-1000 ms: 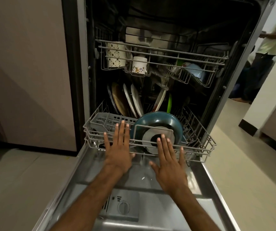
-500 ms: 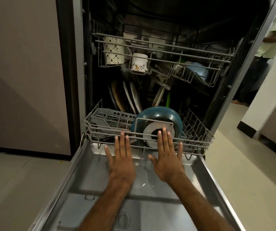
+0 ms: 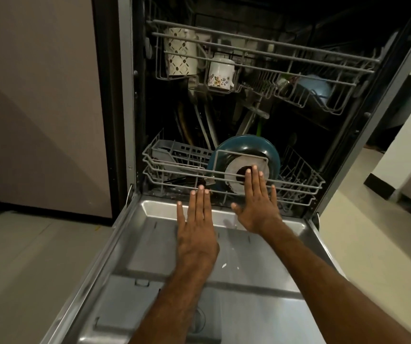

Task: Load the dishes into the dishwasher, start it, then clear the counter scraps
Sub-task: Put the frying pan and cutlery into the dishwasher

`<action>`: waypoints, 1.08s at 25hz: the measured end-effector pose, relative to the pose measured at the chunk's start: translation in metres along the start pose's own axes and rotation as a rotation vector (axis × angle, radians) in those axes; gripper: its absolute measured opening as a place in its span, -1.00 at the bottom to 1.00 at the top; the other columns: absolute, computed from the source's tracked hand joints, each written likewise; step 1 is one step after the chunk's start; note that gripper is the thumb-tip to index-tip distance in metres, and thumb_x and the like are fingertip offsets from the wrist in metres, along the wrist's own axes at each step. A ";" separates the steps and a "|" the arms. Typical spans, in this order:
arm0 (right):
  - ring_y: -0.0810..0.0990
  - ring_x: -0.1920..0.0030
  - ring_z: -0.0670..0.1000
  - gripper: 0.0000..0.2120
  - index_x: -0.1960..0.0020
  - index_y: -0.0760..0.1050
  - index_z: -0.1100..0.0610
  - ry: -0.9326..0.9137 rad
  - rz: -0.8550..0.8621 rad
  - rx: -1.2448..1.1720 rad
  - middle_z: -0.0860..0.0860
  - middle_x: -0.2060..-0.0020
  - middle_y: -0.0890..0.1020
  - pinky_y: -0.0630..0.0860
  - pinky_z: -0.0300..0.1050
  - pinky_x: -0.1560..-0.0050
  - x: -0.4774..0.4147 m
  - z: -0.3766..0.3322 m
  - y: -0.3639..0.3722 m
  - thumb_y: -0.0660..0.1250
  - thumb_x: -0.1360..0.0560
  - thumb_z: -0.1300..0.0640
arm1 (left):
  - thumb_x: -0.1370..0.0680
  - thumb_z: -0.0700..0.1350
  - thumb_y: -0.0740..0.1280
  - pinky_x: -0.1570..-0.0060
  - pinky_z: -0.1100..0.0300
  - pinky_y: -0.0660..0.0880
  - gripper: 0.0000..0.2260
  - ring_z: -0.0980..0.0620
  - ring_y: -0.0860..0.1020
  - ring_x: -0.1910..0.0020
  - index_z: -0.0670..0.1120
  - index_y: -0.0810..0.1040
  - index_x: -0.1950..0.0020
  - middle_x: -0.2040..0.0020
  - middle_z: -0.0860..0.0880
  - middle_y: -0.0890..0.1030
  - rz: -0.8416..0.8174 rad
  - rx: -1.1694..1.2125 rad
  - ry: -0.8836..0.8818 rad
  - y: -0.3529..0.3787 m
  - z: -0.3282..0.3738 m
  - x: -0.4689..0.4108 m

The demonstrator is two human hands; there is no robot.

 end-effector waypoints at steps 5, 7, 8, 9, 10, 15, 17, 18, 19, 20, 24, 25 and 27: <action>-0.44 -0.52 0.06 -0.12 -0.53 -0.49 0.12 0.001 -0.047 0.043 0.05 -0.50 -0.48 -0.39 0.14 -0.46 -0.022 0.002 -0.002 0.08 -0.61 -0.24 | -0.53 -0.18 0.22 -0.52 -0.14 -0.31 -0.11 -0.11 -0.40 -0.53 -0.16 -0.49 -0.49 -0.51 -0.13 -0.49 -0.008 0.104 -0.042 -0.003 -0.007 0.000; -0.44 -0.53 0.05 -0.11 -0.53 -0.48 0.11 0.008 -0.075 0.048 0.05 -0.51 -0.47 -0.40 0.14 -0.45 -0.030 0.004 -0.001 0.09 -0.61 -0.24 | -0.52 -0.19 0.23 -0.51 -0.13 -0.34 -0.10 -0.11 -0.40 -0.53 -0.16 -0.50 -0.49 -0.51 -0.14 -0.49 -0.003 0.113 -0.044 -0.004 -0.005 0.001; -0.44 -0.52 0.04 -0.10 -0.53 -0.49 0.11 0.010 -0.088 0.043 0.04 -0.51 -0.47 -0.40 0.14 -0.45 -0.033 0.005 0.000 0.10 -0.60 -0.24 | -0.52 -0.19 0.24 -0.49 -0.12 -0.36 -0.09 -0.11 -0.40 -0.53 -0.17 -0.51 -0.47 -0.51 -0.14 -0.49 -0.001 0.108 -0.042 -0.004 -0.003 0.002; -0.45 -0.52 0.04 -0.09 -0.53 -0.50 0.10 0.009 -0.097 0.037 0.04 -0.50 -0.48 -0.38 0.15 -0.47 -0.035 0.005 0.002 0.11 -0.60 -0.24 | -0.52 -0.18 0.24 -0.48 -0.12 -0.37 -0.09 -0.12 -0.41 -0.53 -0.17 -0.52 -0.46 -0.51 -0.14 -0.49 -0.004 0.104 -0.040 -0.003 -0.002 0.002; -0.46 -0.51 0.04 -0.07 -0.52 -0.51 0.10 0.006 -0.100 0.037 0.04 -0.49 -0.49 -0.37 0.16 -0.48 -0.036 0.006 0.003 0.13 -0.59 -0.24 | -0.53 -0.17 0.25 -0.47 -0.12 -0.38 -0.09 -0.12 -0.41 -0.53 -0.17 -0.53 -0.45 -0.51 -0.14 -0.49 -0.009 0.099 -0.038 -0.003 -0.001 0.001; -0.47 -0.51 0.05 -0.05 -0.51 -0.53 0.08 -0.027 -0.133 0.036 0.02 -0.47 -0.52 -0.33 0.20 -0.49 -0.037 0.009 0.005 0.17 -0.59 -0.22 | -0.55 -0.15 0.25 -0.45 -0.11 -0.39 -0.10 -0.12 -0.39 -0.54 -0.16 -0.51 -0.46 -0.52 -0.14 -0.47 -0.011 0.094 -0.036 -0.007 0.000 0.001; -0.46 -0.52 0.05 -0.08 -0.51 -0.53 0.07 -0.026 -0.132 0.036 0.02 -0.48 -0.52 -0.33 0.20 -0.49 -0.037 0.011 0.004 0.15 -0.61 -0.21 | -0.55 -0.13 0.25 -0.45 -0.10 -0.39 -0.10 -0.12 -0.39 -0.54 -0.17 -0.51 -0.45 -0.53 -0.14 -0.46 -0.003 0.096 -0.030 -0.010 0.002 0.003; -0.45 -0.52 0.04 -0.10 -0.51 -0.52 0.07 -0.027 -0.120 0.031 0.01 -0.48 -0.51 -0.34 0.19 -0.49 -0.038 0.010 0.002 0.13 -0.61 -0.20 | -0.55 -0.13 0.26 -0.45 -0.10 -0.39 -0.09 -0.11 -0.39 -0.54 -0.17 -0.51 -0.45 -0.53 -0.14 -0.46 -0.007 0.092 -0.029 -0.011 0.001 0.002; -0.44 -0.52 0.04 -0.13 -0.52 -0.50 0.08 -0.026 -0.095 0.039 0.01 -0.49 -0.49 -0.36 0.18 -0.47 -0.037 0.009 0.000 0.11 -0.62 -0.20 | -0.56 -0.12 0.26 -0.46 -0.11 -0.38 -0.09 -0.11 -0.39 -0.54 -0.17 -0.52 -0.45 -0.52 -0.14 -0.47 -0.021 0.090 -0.027 -0.010 0.002 0.002; -0.43 -0.52 0.03 -0.15 -0.53 -0.48 0.08 -0.024 -0.061 0.051 0.01 -0.50 -0.47 -0.38 0.15 -0.45 -0.035 0.009 -0.002 0.08 -0.63 -0.20 | -0.56 -0.12 0.27 -0.48 -0.11 -0.36 -0.08 -0.11 -0.40 -0.54 -0.16 -0.52 -0.44 -0.52 -0.14 -0.48 -0.030 0.090 -0.023 -0.010 0.004 0.001; -0.40 -0.53 0.07 -0.19 -0.54 -0.46 0.08 -0.017 -0.012 0.047 0.05 -0.50 -0.47 -0.39 0.13 -0.43 -0.024 0.002 0.010 0.03 -0.63 -0.23 | -0.57 -0.10 0.25 -0.52 -0.14 -0.31 -0.09 -0.12 -0.41 -0.53 -0.16 -0.53 -0.46 -0.49 -0.14 -0.51 -0.022 0.085 -0.010 -0.012 0.010 0.000; -0.38 -0.54 0.08 -0.20 -0.55 -0.45 0.07 -0.012 -0.017 0.049 0.05 -0.49 -0.49 -0.38 0.14 -0.44 -0.023 0.001 0.013 0.01 -0.63 -0.24 | -0.58 -0.09 0.25 -0.51 -0.14 -0.32 -0.10 -0.12 -0.41 -0.53 -0.16 -0.52 -0.47 -0.49 -0.15 -0.52 -0.032 0.081 -0.006 -0.009 0.012 -0.001; -0.34 -0.56 0.07 -0.25 -0.57 -0.40 0.05 -0.003 -0.024 0.060 0.05 -0.48 -0.50 -0.40 0.16 -0.44 -0.025 0.001 0.014 -0.04 -0.64 -0.25 | -0.59 -0.06 0.27 -0.50 -0.13 -0.34 -0.08 -0.13 -0.41 -0.53 -0.17 -0.51 -0.48 -0.50 -0.15 -0.51 -0.062 0.056 0.001 -0.004 0.016 0.000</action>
Point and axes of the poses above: each hand's wrist, its own x-axis away from the middle knuckle, its own y-axis out of the palm, z = x × y, the point moved 10 cm from there along -x, towards the middle knuckle
